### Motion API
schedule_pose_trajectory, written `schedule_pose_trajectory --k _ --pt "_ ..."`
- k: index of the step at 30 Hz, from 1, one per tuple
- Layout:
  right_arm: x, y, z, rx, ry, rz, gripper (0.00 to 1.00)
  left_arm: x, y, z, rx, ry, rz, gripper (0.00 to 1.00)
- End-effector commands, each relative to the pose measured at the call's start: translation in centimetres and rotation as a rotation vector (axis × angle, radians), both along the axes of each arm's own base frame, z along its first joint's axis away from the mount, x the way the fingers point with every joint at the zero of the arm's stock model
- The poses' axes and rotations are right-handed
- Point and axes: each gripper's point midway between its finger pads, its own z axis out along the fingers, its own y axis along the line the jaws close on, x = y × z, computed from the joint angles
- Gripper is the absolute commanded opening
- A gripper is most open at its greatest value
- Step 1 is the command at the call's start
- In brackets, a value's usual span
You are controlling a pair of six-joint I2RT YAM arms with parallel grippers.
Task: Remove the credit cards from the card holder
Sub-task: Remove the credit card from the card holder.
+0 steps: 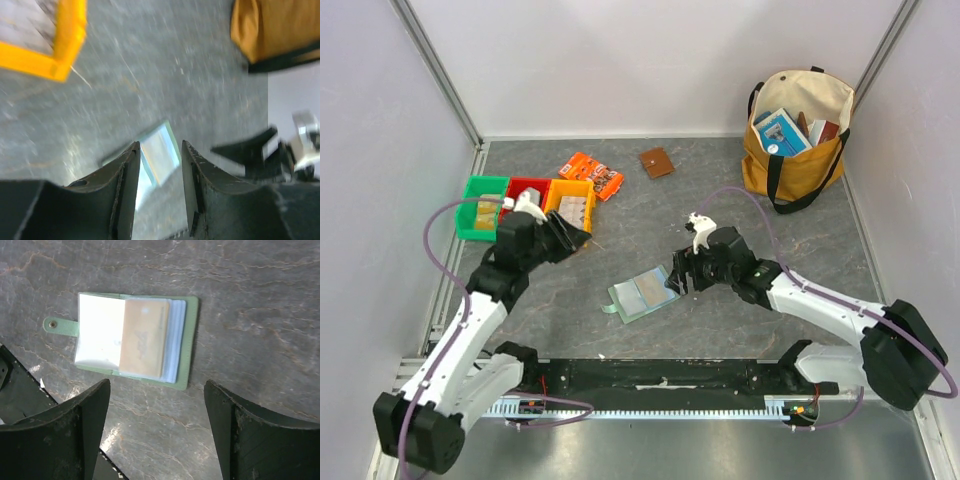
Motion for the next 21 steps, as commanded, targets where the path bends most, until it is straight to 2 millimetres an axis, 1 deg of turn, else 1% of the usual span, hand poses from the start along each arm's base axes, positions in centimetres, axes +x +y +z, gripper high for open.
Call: schedule_pose_trajectory --k 1,3,6,9,12,16,21 --pt "0.5 1.8 1.7 0.015 -0.015 0.009 0.82 -4.7 -3.6 -2.0 -0.044 0.071 -0.114 0.43" --pt "0.3 2.4 1.4 0.014 0.007 0.016 0.80 -6.3 -5.5 -2.8 -0.054 0.083 -0.174 0.41" --pt "0.1 3.0 0.3 0.011 0.049 0.026 0.77 -7.8 -7.8 -4.8 -0.039 0.125 -0.251 0.40" --pt "0.5 3.2 -0.7 -0.002 0.069 0.004 0.73 -8.4 -9.7 -6.8 -0.003 0.154 -0.304 0.37" --pt "0.7 3.6 -1.6 -0.008 0.098 0.003 0.68 -8.4 -11.2 -8.6 0.021 0.177 -0.350 0.30" --pt "0.8 4.4 -2.3 0.003 0.123 0.012 0.62 -8.2 -12.1 -11.3 0.064 0.229 -0.385 0.23" --pt "1.0 4.4 -3.6 -0.019 0.145 0.005 0.55 -8.2 -12.6 -14.2 0.103 0.294 -0.406 0.20"
